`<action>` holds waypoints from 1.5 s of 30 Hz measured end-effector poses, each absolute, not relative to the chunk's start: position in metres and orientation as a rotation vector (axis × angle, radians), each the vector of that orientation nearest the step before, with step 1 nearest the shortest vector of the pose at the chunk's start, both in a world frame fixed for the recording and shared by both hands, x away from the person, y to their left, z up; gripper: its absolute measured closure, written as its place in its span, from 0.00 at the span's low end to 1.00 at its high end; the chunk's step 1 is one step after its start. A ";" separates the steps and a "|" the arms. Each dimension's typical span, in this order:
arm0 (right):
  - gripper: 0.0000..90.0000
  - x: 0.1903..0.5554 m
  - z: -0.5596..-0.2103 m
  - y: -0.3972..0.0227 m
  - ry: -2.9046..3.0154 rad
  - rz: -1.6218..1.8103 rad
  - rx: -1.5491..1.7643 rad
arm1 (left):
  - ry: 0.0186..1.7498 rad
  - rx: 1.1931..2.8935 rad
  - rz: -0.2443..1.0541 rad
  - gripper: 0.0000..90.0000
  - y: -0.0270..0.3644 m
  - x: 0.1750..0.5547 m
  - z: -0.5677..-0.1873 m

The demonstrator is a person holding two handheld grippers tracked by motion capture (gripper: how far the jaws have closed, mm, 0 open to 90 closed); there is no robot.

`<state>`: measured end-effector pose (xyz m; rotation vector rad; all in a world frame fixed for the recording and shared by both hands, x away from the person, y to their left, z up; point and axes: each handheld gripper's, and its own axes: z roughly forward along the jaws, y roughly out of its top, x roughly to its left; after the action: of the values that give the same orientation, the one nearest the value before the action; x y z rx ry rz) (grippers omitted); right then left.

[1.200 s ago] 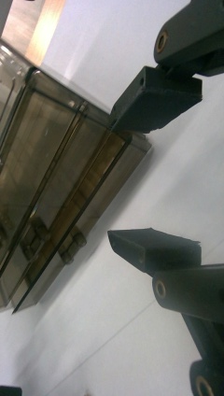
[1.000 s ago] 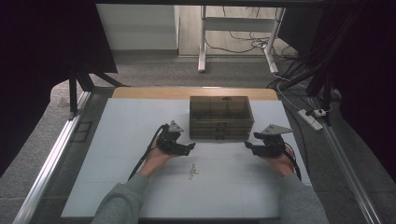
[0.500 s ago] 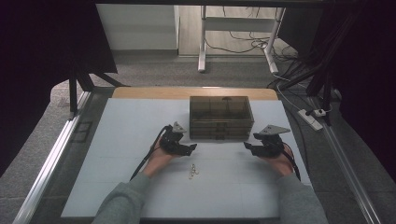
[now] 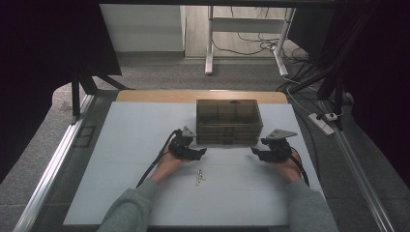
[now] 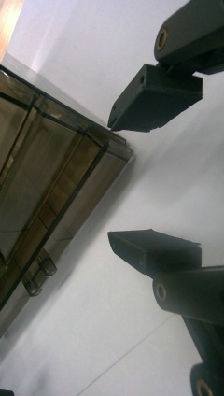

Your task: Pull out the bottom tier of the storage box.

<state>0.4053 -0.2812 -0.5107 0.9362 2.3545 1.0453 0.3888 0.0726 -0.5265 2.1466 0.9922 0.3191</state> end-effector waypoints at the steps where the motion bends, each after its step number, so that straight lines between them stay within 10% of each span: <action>1: 0.44 0.406 -0.511 -0.281 2.351 1.044 0.934 | 0.991 2.150 0.320 0.29 0.073 0.389 -0.527; 25: 0.53 0.411 -0.515 -0.281 2.354 1.036 0.958 | 0.990 2.162 0.377 0.66 0.070 0.389 -0.531; 45: 0.82 0.416 -0.520 -0.277 2.294 0.998 0.999 | 1.035 2.149 0.409 0.92 0.073 0.391 -0.530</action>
<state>0.4159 -0.2771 -0.5197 0.9986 2.2945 0.9981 0.3910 0.0727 -0.5304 2.1494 1.0346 0.4092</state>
